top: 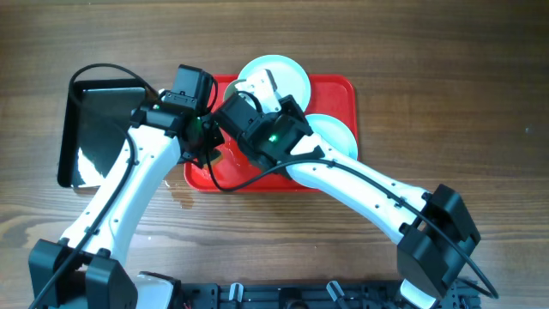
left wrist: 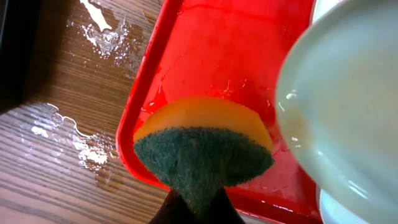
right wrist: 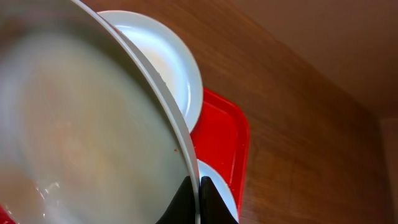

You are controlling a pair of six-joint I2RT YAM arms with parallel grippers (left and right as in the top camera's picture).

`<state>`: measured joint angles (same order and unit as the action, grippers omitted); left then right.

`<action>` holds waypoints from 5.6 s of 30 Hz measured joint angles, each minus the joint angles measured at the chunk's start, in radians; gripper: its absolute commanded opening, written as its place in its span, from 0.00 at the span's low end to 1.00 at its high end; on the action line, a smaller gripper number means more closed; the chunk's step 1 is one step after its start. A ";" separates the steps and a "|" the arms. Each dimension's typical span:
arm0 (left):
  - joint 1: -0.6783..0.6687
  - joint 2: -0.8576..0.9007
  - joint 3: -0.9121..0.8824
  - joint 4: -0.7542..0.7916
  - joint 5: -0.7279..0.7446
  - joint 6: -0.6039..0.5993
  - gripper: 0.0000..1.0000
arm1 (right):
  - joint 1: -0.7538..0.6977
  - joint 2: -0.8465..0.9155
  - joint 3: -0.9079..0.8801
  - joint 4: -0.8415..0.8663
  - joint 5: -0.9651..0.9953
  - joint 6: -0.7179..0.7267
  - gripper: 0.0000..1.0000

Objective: Clean dirty plates on tray and stack at the side

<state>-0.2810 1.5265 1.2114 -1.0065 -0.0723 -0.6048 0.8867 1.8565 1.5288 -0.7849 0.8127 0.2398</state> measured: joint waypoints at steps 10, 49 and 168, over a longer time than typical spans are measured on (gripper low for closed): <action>0.000 0.000 0.000 0.000 0.004 0.000 0.04 | 0.017 0.000 0.000 -0.042 0.168 0.000 0.04; 0.013 0.000 0.000 0.000 0.005 0.000 0.04 | 0.069 0.000 0.000 -0.060 -0.002 0.234 0.04; 0.013 0.000 -0.001 0.023 0.011 0.000 0.04 | -0.560 0.438 0.296 0.074 -1.089 0.061 0.38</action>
<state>-0.2676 1.5265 1.2106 -0.9840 -0.0612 -0.6048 0.3267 2.2948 1.8248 -0.7113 -0.2768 0.3012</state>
